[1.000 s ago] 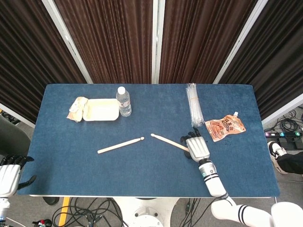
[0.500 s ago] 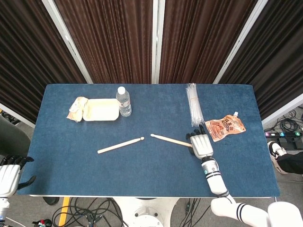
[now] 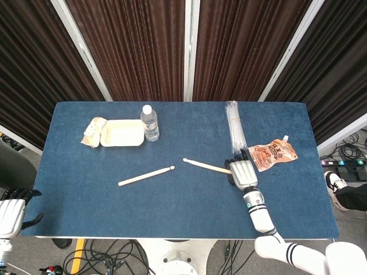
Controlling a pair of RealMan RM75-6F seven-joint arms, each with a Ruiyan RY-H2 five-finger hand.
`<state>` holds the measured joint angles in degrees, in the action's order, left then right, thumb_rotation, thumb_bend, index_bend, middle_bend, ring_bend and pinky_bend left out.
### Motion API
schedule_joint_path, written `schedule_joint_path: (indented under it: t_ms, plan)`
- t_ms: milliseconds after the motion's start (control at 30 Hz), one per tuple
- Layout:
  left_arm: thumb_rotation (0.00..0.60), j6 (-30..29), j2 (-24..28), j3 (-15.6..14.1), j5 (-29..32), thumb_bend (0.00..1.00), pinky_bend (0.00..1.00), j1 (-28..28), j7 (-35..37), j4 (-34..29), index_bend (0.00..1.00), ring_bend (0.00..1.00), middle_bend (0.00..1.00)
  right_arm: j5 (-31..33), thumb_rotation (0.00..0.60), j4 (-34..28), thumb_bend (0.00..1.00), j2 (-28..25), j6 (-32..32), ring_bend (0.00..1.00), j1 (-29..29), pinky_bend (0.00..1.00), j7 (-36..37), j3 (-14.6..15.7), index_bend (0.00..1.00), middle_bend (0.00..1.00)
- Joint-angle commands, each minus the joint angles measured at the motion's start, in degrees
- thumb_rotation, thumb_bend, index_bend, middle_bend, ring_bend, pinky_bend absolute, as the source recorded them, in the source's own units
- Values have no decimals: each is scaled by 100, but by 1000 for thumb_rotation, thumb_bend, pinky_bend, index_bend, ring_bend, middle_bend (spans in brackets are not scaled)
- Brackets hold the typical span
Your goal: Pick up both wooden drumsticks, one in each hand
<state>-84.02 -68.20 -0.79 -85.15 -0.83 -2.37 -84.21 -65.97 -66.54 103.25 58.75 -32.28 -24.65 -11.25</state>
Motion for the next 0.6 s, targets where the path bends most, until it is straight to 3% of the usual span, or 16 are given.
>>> schedule_joint_path:
  t_ms: [33, 600]
  plan:
    - [600, 19, -5, -12, -2, 180, 189, 0, 22, 28, 362, 238, 348, 54, 600, 51, 317, 44, -62, 227, -65, 0, -41, -36, 419, 453]
    - [600, 163, 38, -20, 40, 180, 189, -58, -12, 2, 362, 238, 348, 108, 600, 236, 318, 177, -7, 268, -120, 0, -236, 40, 447, 494]
